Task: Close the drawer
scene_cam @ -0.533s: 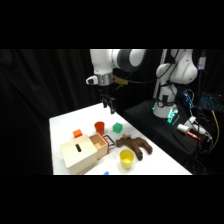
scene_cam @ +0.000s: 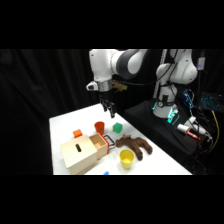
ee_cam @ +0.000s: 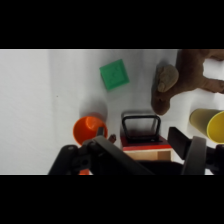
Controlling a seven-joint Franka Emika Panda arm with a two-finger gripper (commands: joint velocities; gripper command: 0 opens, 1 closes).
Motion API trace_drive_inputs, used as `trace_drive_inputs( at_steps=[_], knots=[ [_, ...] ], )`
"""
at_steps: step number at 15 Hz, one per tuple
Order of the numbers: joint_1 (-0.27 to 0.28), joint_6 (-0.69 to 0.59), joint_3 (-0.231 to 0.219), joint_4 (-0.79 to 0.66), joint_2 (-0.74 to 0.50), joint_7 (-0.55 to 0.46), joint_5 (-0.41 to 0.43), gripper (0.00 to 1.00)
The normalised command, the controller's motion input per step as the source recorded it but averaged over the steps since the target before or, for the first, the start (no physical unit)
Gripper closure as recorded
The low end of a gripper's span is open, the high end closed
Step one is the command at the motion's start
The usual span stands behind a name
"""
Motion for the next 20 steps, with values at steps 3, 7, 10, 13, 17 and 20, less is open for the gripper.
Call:
trace_drive_inputs(
  at_steps=[3,7,10,13,17,20],
  knots=[
    [-0.004,0.22,0.066,0.07,0.19,-0.05,0.169,0.0],
    [-0.001,0.2,0.088,0.08,0.17,-0.1,0.212,0.0],
    [-0.007,0.19,0.086,0.1,0.18,-0.14,0.203,0.0],
    [-0.033,0.12,0.084,0.13,0.17,-0.21,0.222,0.0],
    [-0.067,0.11,0.091,0.11,0.12,-0.25,0.233,0.0],
    [-0.063,0.2,0.069,0.11,0.14,-0.17,0.152,0.0]
  ],
)
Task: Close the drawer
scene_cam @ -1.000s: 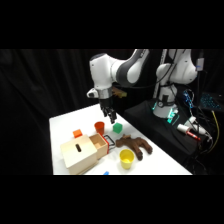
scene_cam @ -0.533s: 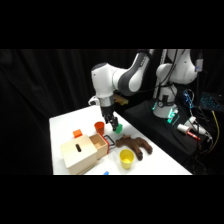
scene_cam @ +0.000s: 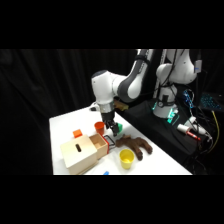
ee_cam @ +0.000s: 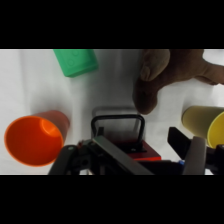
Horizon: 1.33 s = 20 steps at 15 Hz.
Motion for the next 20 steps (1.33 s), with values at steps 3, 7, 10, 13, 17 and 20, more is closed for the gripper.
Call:
trace_drive_inputs(
  at_steps=[3,7,10,13,17,20],
  knots=[
    [-0.087,0.21,0.094,0.13,0.18,-0.19,0.17,0.0],
    [-0.099,0.21,0.104,0.16,0.22,-0.17,0.144,0.0],
    [-0.101,0.19,0.109,0.16,0.2,-0.14,0.103,0.0],
    [-0.088,0.14,0.109,0.15,0.17,-0.12,0.068,0.0],
    [-0.041,0.09,0.066,0.17,0.13,-0.05,-0.008,0.0],
    [0.011,-0.03,0.018,0.28,0.1,0.02,-0.073,0.0]
  ],
)
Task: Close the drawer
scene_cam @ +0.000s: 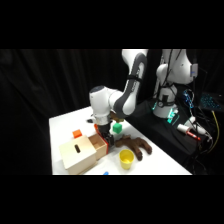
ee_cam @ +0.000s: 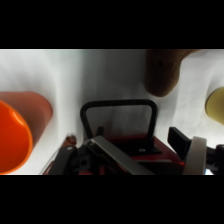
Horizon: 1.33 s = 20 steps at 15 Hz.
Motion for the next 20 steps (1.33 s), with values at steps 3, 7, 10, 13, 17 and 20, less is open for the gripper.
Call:
trace_drive_inputs(
  at_steps=[3,7,10,13,17,20],
  knots=[
    [0.056,-0.16,-0.009,0.41,0.12,0.07,-0.104,0.0],
    [0.074,-0.17,-0.009,0.46,0.16,0.08,-0.105,0.0],
    [0.039,-0.13,0.026,0.48,0.28,0.03,-0.072,0.0],
    [0.01,-0.14,0.05,0.54,0.41,-0.01,-0.054,0.0],
    [0.053,-0.22,0.001,0.46,0.3,0.03,-0.121,0.0],
    [0.143,-0.31,-0.086,0.15,-0.1,0.11,-0.221,0.0]
  ],
)
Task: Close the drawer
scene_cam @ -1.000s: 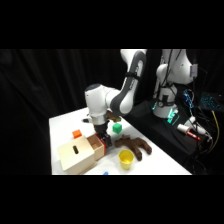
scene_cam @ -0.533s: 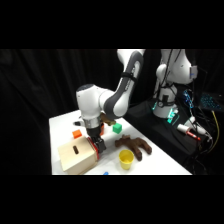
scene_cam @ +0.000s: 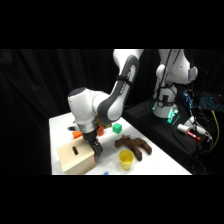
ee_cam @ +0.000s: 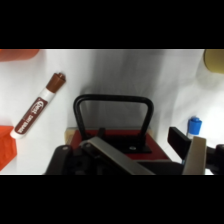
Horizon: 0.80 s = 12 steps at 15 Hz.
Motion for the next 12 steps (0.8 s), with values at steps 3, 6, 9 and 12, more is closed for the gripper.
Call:
trace_drive_inputs(
  at_steps=[3,6,9,12],
  knots=[
    [0.152,-0.41,-0.075,-0.01,-0.34,0.11,-0.192,0.0],
    [0.081,-0.5,0.005,0.02,-0.36,-0.02,-0.094,0.0],
    [0.047,-0.52,0.008,0.08,-0.32,-0.03,-0.06,0.0],
    [0.005,-0.47,0.014,0.1,-0.27,-0.08,-0.008,0.0]
  ],
)
